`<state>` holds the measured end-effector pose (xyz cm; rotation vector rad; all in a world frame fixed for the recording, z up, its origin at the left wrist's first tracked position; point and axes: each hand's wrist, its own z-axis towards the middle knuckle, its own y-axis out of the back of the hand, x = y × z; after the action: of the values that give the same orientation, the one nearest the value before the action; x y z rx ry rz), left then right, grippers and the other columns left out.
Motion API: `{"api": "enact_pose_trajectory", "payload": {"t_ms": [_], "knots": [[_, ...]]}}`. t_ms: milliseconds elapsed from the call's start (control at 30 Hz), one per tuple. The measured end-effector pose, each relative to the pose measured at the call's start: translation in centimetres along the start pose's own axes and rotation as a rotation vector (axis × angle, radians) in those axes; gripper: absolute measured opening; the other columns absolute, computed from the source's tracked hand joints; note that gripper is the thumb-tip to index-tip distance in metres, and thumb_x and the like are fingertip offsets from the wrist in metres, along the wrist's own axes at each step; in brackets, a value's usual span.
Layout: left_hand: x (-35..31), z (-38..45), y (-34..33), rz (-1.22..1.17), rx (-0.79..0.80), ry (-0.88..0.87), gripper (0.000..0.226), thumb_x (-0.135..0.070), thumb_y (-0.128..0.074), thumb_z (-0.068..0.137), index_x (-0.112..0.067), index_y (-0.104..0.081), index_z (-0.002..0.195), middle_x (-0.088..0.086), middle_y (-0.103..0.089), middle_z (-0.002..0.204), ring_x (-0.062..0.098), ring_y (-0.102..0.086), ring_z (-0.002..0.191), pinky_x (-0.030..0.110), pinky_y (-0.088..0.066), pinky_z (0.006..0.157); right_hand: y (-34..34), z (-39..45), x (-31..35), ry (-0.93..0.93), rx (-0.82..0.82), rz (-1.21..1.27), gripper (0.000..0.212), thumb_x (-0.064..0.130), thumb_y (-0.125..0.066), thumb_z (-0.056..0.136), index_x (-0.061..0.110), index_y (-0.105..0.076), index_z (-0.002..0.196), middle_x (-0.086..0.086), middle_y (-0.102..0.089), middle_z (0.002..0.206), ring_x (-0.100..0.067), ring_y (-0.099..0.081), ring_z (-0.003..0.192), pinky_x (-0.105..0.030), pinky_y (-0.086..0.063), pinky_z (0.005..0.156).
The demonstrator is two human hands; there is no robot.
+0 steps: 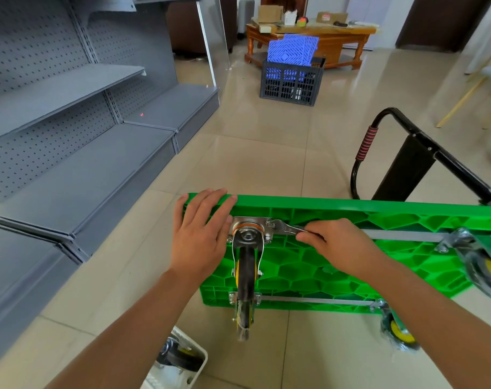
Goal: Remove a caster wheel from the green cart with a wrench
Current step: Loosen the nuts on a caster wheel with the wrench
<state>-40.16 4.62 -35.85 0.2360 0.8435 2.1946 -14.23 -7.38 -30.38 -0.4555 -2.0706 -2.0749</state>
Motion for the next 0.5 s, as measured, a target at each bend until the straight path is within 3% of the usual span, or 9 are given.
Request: {"api": "enact_pose_trajectory", "payload": {"t_ms": [167, 333, 500], "knots": [[0.1, 0.0, 0.0, 0.006, -0.011, -0.006, 0.037, -0.028, -0.047, 0.105, -0.020, -0.063, 0.137, 0.000, -0.060, 0.141, 0.024, -0.051, 0.134, 0.053, -0.031, 0.117, -4.2, -0.1, 0.3, -0.045, -0.049, 0.359, 0.035, 0.032, -0.055, 0.102, 0.024, -0.052, 0.069, 0.000, -0.062, 0.062, -0.008, -0.055, 0.050, -0.027, -0.044, 0.056], [0.0, -0.1, -0.1, 0.006, -0.004, -0.005, 0.036, -0.028, -0.048, 0.105, -0.020, -0.062, 0.138, 0.000, -0.059, 0.141, 0.024, -0.051, 0.135, 0.055, -0.032, 0.115, -7.7, -0.2, 1.6, -0.114, -0.101, 0.600, 0.029, 0.027, -0.050, 0.105, 0.019, -0.057, 0.078, -0.003, -0.067, 0.072, -0.017, -0.066, 0.064, -0.042, -0.056, 0.073], [0.0, 0.0, 0.1, 0.004, 0.007, 0.000, 0.037, -0.029, -0.048, 0.105, -0.021, -0.062, 0.138, 0.000, -0.059, 0.142, 0.024, -0.050, 0.136, 0.054, -0.031, 0.116, -8.4, 0.2, 2.5, -0.121, -0.157, 0.704, 0.025, 0.026, -0.049, 0.105, 0.022, -0.059, 0.082, -0.005, -0.067, 0.075, -0.022, -0.066, 0.069, -0.042, -0.054, 0.073]]}}
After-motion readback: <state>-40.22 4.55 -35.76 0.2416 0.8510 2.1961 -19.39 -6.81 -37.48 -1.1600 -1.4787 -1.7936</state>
